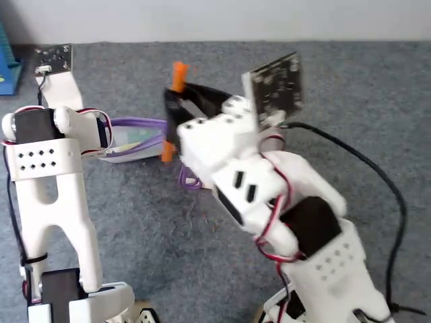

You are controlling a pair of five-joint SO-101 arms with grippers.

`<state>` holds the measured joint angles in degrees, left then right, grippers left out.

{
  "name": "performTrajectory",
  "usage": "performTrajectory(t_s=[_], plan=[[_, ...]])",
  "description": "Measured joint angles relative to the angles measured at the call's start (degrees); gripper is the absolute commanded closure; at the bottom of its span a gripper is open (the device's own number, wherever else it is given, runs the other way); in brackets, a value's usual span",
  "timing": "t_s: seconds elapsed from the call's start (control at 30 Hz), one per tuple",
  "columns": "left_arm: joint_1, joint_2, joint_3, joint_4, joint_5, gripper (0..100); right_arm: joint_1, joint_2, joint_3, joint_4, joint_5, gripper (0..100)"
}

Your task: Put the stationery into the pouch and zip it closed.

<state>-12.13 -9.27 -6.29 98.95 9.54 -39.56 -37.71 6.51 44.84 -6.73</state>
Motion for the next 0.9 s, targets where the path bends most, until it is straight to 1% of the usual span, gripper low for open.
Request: performTrajectory(t_s=[0.1,0.17,0.27,0.43,0.5,0.67,0.9], plan=[[0.0,0.0,0.0,0.0,0.0,99,-1.7,3.7,2.3,-10.5,4.7,99.1],[0.0,0.0,0.0,0.0,0.0,99,-3.1,6.3,3.2,-15.6,7.9,99.1],[0.0,0.0,0.0,0.0,0.0,99,-4.4,9.7,4.7,-20.3,10.7,99.1],[0.0,0.0,0.0,0.0,0.0,99,-4.6,12.1,6.1,-27.8,13.1,99.1],[0.0,0.0,0.0,0.0,0.0,99,-4.6,12.1,6.1,-28.7,13.5,99.1],[0.0,0.0,0.0,0.0,0.0,99,-7.2,12.1,6.0,-28.3,13.5,99.1],[0.0,0.0,0.0,0.0,0.0,99,-7.4,13.7,6.0,-28.7,13.5,99.1]])
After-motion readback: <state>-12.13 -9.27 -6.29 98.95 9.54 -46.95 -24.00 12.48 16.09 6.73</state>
